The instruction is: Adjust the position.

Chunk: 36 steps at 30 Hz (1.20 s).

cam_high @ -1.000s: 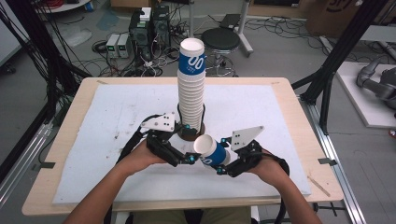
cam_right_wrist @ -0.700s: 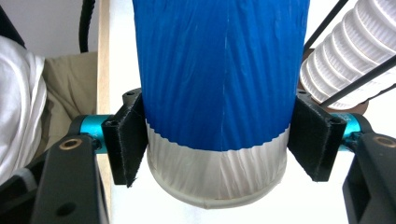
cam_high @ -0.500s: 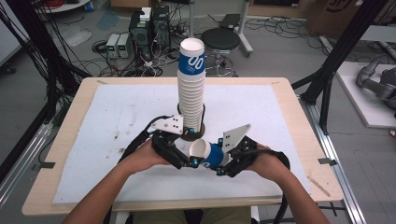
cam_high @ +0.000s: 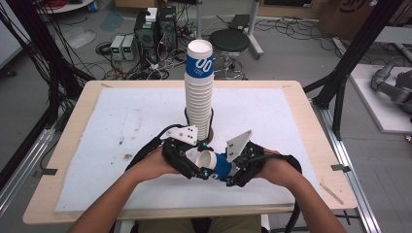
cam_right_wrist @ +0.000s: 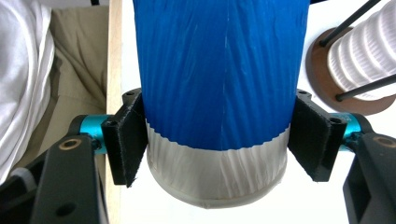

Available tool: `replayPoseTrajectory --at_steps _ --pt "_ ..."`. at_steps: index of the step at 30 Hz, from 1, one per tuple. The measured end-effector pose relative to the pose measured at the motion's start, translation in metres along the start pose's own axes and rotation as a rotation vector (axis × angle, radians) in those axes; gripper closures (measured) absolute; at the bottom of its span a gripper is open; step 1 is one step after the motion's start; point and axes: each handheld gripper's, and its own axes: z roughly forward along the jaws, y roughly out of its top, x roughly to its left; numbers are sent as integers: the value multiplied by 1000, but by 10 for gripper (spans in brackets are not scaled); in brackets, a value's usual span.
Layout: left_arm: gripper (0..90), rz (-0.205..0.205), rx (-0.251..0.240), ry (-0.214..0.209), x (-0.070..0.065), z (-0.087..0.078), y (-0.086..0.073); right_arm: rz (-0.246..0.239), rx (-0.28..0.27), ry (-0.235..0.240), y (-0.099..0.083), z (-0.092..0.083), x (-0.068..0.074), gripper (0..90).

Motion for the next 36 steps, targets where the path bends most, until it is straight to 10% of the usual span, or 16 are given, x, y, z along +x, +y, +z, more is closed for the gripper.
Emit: replayPoseTrajectory --at_steps 7,20,36 --pt "301 18 -20 4 1 -2 -4 -10 4 -2 0 0 0 251" --pt "299 18 -177 6 0 -16 -18 126 -401 -10 -20 -17 2 199" --pt "299 29 -302 17 -1 -29 -37 210 -607 -94 -43 -22 11 199"
